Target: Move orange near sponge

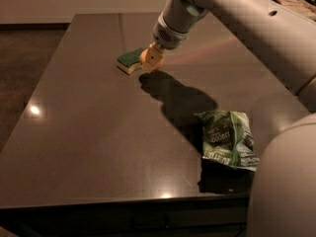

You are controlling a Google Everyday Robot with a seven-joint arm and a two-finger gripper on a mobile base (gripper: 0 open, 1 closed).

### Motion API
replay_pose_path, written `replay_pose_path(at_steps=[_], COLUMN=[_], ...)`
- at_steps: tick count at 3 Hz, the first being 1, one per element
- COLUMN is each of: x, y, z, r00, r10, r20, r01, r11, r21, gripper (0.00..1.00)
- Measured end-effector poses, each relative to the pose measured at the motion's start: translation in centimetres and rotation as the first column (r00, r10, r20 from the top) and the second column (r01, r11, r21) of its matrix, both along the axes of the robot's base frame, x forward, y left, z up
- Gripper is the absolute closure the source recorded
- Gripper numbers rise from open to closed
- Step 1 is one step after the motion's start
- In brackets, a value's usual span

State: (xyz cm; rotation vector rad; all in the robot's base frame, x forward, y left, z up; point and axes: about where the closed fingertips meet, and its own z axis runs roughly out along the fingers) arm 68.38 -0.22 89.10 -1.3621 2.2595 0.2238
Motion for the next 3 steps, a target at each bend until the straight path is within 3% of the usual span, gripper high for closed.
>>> replay_pose_path(at_steps=[1,3], x=[1.6,2.5], y=[-0.1,0.6], z=[-0.9,-2.6], r00=[0.9996,0.9992], r10=[-0.028,-0.032], r20=[-0.007,-0.026], r01=[0.028,0.032], r11=[1.0,0.999], r21=[-0.009,-0.009], gripper=[1.0,0.6])
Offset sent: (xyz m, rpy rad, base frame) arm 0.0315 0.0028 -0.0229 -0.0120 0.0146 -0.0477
